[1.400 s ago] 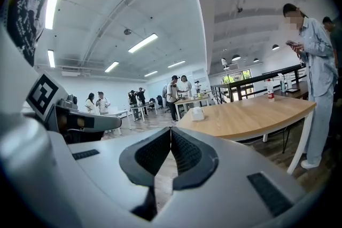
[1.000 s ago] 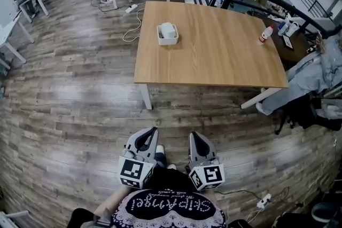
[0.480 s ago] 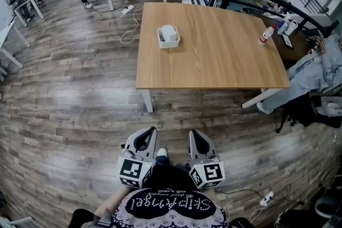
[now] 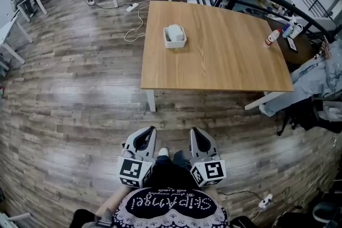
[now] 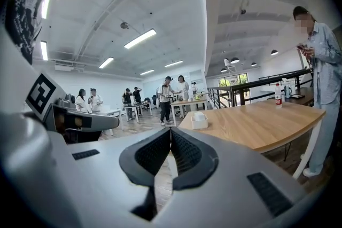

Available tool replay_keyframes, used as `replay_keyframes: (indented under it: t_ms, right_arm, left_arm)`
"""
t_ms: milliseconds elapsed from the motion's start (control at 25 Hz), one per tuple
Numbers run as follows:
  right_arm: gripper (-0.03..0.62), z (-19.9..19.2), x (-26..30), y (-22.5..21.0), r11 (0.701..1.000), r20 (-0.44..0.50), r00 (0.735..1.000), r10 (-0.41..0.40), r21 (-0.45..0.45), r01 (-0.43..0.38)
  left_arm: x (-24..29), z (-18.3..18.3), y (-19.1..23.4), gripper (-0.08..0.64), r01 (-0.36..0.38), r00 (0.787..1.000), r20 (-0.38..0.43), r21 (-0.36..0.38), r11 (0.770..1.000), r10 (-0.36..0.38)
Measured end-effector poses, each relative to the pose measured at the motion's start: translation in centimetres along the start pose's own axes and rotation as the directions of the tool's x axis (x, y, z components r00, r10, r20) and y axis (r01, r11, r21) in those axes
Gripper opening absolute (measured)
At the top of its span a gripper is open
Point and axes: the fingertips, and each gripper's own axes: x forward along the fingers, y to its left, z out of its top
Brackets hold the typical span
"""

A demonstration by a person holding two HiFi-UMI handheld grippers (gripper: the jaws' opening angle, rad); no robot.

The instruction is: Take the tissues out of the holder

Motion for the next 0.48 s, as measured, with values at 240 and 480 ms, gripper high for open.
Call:
replay_keyframes:
  t_ms: [240, 480]
  right_arm:
    - [0.009, 0.0, 0.5, -0.1, 1.000, -0.010, 1.000, 0.013, -0.003, -0.013]
    - [0.009, -0.1, 1.6, -0.4, 1.000, -0.028, 0.999, 0.028, 0.000, -0.028]
  left_arm:
    - [0.4, 0.2, 0.0, 0.006, -0.005, 1.000, 0.003, -0.009, 1.000, 0.005]
    - [1.1, 0.0, 0.3, 0.006, -0.016, 1.000, -0.009, -0.025, 1.000, 0.016]
